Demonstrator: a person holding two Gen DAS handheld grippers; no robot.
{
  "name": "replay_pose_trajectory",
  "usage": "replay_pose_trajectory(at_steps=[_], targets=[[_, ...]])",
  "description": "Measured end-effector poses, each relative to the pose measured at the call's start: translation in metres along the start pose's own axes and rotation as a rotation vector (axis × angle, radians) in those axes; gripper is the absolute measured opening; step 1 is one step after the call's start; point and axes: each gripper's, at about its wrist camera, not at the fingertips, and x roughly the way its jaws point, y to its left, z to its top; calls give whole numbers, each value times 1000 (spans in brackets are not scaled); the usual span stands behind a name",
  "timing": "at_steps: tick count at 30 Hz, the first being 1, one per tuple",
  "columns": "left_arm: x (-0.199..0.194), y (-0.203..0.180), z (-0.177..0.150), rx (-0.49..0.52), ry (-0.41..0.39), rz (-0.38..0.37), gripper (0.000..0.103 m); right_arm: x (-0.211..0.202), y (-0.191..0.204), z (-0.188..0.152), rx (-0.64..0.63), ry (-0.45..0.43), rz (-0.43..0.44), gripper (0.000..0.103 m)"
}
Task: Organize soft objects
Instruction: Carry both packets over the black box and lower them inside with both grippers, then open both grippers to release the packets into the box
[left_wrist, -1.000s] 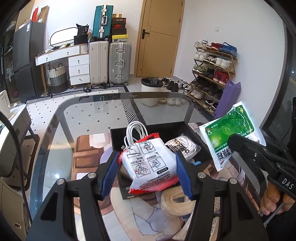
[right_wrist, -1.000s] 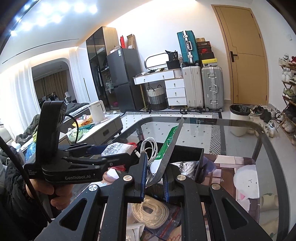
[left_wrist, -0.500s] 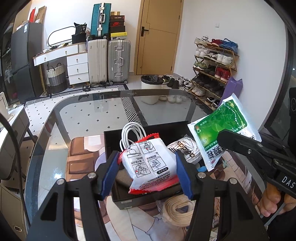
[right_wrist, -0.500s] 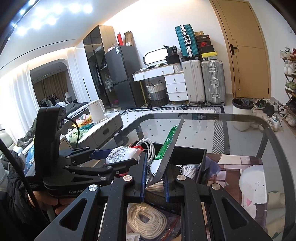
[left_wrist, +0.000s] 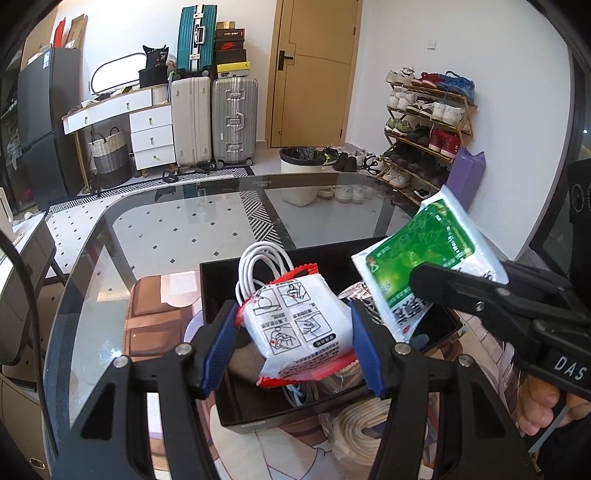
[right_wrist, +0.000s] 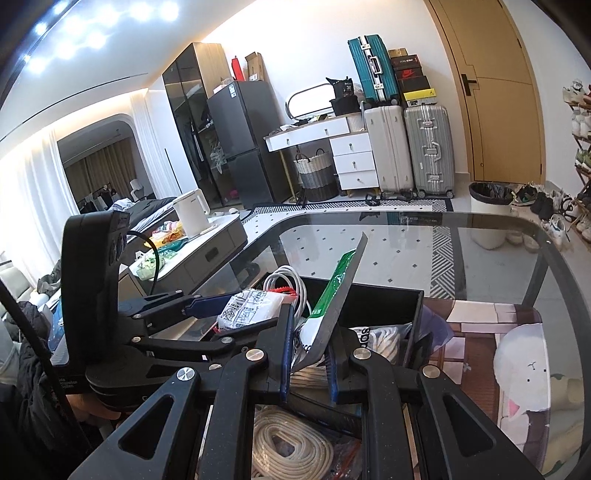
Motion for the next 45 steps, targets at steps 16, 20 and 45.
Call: replay_pose_trajectory(at_steps=[16,20,45], targets=[[11,7,-4,-3,17,-2,58,40,-10,-2,34,53,21,14],[11,7,-3,1,18,2,58,45,-16,-2,50,59,21,14],[15,-5,-7,38,38,31,58,65,-27,-1,-1,105,-44,21]])
